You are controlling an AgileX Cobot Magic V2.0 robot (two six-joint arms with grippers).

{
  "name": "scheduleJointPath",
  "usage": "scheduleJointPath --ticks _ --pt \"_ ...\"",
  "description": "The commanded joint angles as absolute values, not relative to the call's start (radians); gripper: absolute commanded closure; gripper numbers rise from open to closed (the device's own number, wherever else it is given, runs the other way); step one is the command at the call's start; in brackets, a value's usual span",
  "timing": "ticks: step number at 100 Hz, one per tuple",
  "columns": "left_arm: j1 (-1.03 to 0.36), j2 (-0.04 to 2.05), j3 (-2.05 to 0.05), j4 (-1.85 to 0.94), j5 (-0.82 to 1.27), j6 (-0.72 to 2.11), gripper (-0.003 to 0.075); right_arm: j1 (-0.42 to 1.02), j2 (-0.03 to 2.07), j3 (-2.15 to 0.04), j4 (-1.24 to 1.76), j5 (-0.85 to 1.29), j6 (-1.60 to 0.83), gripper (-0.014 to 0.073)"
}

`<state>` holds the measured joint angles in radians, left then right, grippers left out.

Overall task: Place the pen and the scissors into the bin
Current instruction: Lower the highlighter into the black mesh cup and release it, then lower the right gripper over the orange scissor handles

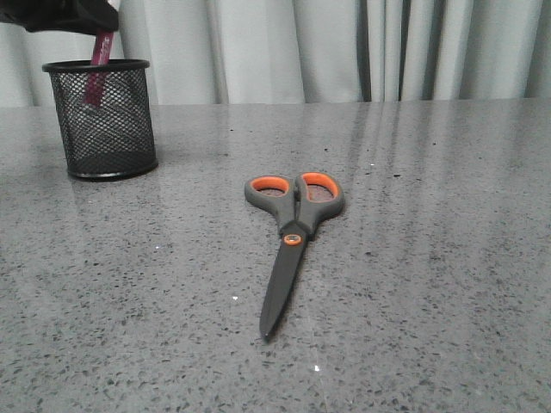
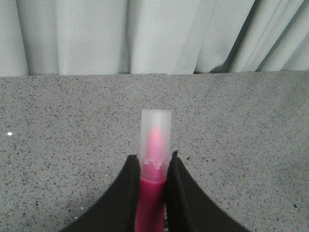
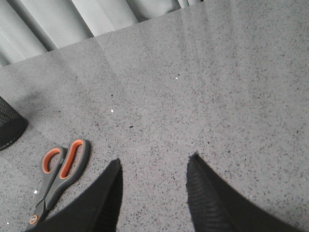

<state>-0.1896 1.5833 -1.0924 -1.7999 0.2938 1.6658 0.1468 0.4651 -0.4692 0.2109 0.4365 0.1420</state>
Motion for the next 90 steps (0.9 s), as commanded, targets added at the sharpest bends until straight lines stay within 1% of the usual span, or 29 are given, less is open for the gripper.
scheduleJointPath --ticks 1,15,20,27,37,42,49,62,71,76,90 --pt "-0.198 1.559 -1.131 -1.849 0.334 1.676 0.0738 0.149 0.478 -0.495 0.206 0.376 0.131 0.0319" --pt "-0.198 1.563 -1.131 -1.849 0.359 1.676 0.0734 0.149 0.478 -0.495 0.206 0.376 0.131 0.0319" --pt "-0.198 1.563 -1.131 -1.849 0.381 1.676 0.0709 0.149 0.478 -0.495 0.206 0.376 0.131 0.0319" --pt "-0.198 1.563 -1.133 -1.849 0.414 1.676 0.0636 0.149 0.478 -0.495 0.206 0.372 0.131 0.0319" --pt "-0.198 1.561 -1.133 -1.849 0.438 1.676 0.0487 0.149 0.478 -0.495 0.206 0.372 0.131 0.0319" --pt "-0.198 1.556 -1.133 -1.849 0.438 1.676 0.0428 0.149 0.478 -0.495 0.208 0.372 0.131 0.0319" --pt "-0.198 1.543 -1.133 -1.849 0.438 1.676 0.0381 0.149 0.478 -0.495 0.214 0.372 0.131 0.0319" --pt "-0.194 1.494 -1.133 -1.849 0.426 1.676 0.0382 0.149 0.478 -0.495 0.236 0.378 0.131 0.0319" --pt "-0.193 1.424 -1.133 -1.849 0.417 1.676 0.0385 0.155 0.478 -0.517 0.273 0.378 0.125 0.0319" --pt "-0.193 1.372 -1.133 -1.847 0.400 1.674 0.0395 0.174 0.481 -0.545 0.301 0.378 0.056 0.0319" --pt "-0.193 1.188 -1.133 -1.847 0.401 1.663 0.0460 0.267 0.544 -0.682 0.409 0.396 -0.180 0.0319"
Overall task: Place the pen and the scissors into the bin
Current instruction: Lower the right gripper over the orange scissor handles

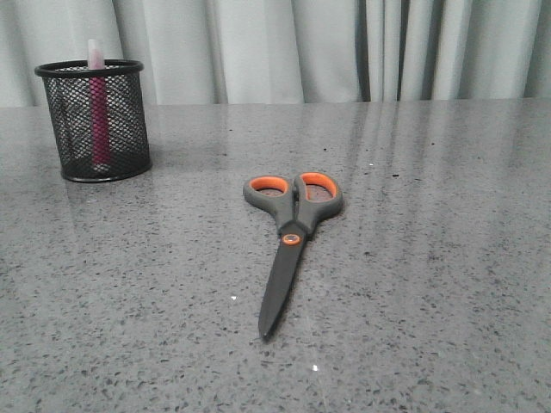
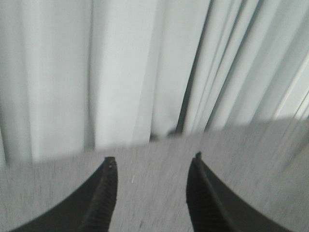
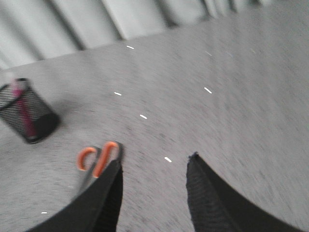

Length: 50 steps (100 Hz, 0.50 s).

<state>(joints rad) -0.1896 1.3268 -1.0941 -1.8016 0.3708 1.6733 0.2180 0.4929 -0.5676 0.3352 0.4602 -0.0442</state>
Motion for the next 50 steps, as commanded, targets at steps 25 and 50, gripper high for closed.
scheduleJointPath --ticks 25,50 --pt "-0.198 0.885 -1.133 -1.782 0.315 1.663 0.0470 0.536 0.922 -0.981 0.383 0.479 -0.200 0.0396" --pt "-0.198 0.738 -1.106 -1.725 0.193 1.663 0.0470 0.692 1.361 -1.298 0.030 0.850 0.142 0.0444"
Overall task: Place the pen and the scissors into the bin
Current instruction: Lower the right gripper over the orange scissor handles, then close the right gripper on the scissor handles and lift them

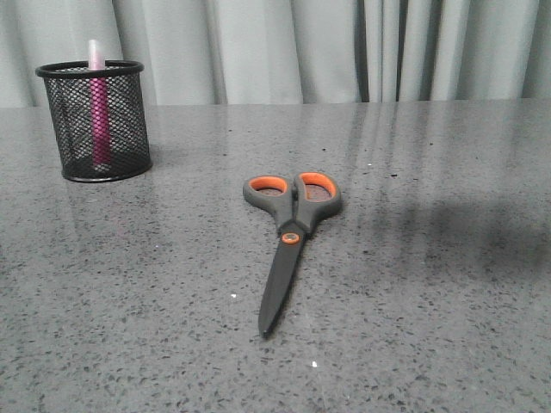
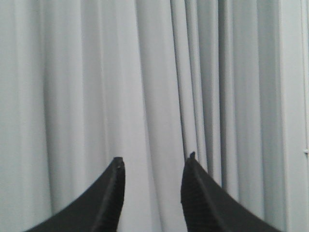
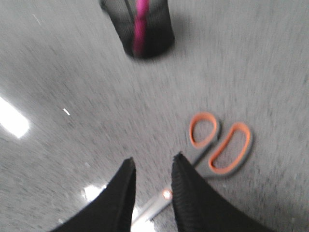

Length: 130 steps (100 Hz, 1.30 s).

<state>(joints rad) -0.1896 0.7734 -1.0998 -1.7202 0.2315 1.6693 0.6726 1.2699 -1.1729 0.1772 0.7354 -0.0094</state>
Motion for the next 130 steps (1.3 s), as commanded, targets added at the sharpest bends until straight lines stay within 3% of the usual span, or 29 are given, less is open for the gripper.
scheduleJointPath --ticks 1,10,25,32,83,130 --pt "-0.198 0.735 -1.104 -1.725 0.191 1.663 0.0470 0.693 1.380 -1.317 0.009 0.865 0.149 0.0442" --pt "-0.198 0.708 -1.069 -1.725 0.174 1.663 0.0470 0.702 1.488 -1.426 -0.055 1.026 0.200 0.0400" --pt "-0.199 0.693 -1.000 -1.741 0.171 1.663 0.0471 0.713 1.611 -1.525 -0.012 1.144 0.250 0.0205" --pt "-0.219 0.693 -0.983 -1.754 0.163 1.663 0.0470 0.731 1.632 -1.528 0.006 1.150 0.265 0.0156" --pt "-0.354 0.693 -0.978 -1.754 0.120 1.663 0.0471 0.772 1.634 -1.359 0.000 0.983 0.451 0.0160" --pt "-0.425 0.684 -0.978 -1.754 0.118 1.663 0.0470 0.769 1.724 -1.352 -0.049 0.923 0.574 0.0163"
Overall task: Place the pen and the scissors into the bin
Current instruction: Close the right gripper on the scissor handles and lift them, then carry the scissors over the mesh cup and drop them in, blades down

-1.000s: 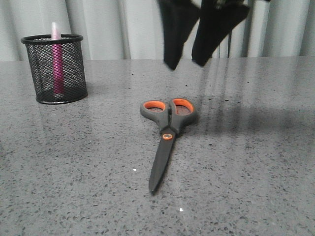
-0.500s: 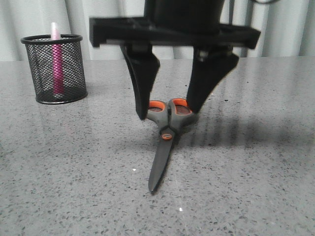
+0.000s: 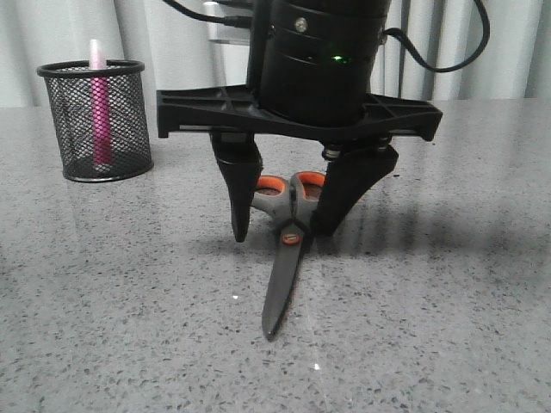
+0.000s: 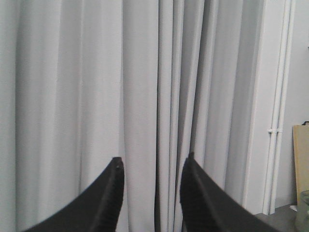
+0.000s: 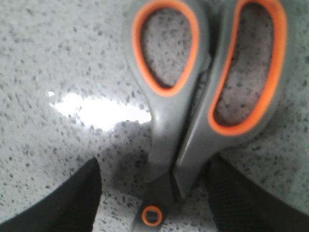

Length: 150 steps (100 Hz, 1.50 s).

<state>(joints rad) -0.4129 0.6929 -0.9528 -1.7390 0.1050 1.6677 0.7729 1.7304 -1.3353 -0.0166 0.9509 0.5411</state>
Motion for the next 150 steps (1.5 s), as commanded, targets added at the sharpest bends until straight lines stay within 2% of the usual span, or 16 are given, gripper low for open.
scheduleJointPath --ticks 1,8,22,31,41,59,75,90,113,134,150 --pt "-0.425 0.682 -0.978 -1.754 0.118 1.663 0.0470 0.769 1.726 -1.352 -0.053 0.921 0.578 0.0164" --pt "-0.425 0.670 -0.978 -1.754 0.116 1.663 0.0470 0.769 1.734 -1.352 -0.085 0.916 0.607 0.0190" --pt "-0.425 0.650 -0.978 -1.742 0.114 1.663 0.0470 0.769 1.742 -1.352 -0.134 0.925 0.615 0.0344" --pt "-0.425 0.641 -0.974 -1.742 0.107 1.663 0.0471 0.769 1.752 -1.352 -0.143 0.942 0.615 0.0466" --pt "-0.425 0.635 -0.974 -1.742 0.093 1.663 0.0471 0.769 1.754 -1.352 -0.173 0.934 0.615 0.0669" --pt "-0.425 0.619 -0.974 -1.742 0.047 1.663 0.0471 0.769 1.730 -1.437 -0.280 0.924 0.615 0.0663" --pt "-0.425 0.599 -0.974 -1.742 0.022 1.663 0.0471 0.784 1.672 -1.602 -0.375 0.788 0.615 0.0662" --pt "-0.425 0.592 -0.974 -1.742 0.000 1.663 0.0471 0.790 1.664 -1.746 -0.431 0.549 0.615 0.0662" --pt "-0.425 0.593 -0.974 -1.742 0.000 1.663 0.0471 0.790 1.718 -1.752 -0.569 0.078 0.615 0.0662" --pt "-0.425 0.593 -0.974 -1.742 0.000 1.663 0.0471 0.744 1.839 -1.752 -0.604 -0.180 0.615 0.0663" --pt "-0.425 0.578 -0.961 -1.742 0.005 1.663 0.0471 0.709 1.911 -1.752 -0.604 -0.296 0.615 0.0662"
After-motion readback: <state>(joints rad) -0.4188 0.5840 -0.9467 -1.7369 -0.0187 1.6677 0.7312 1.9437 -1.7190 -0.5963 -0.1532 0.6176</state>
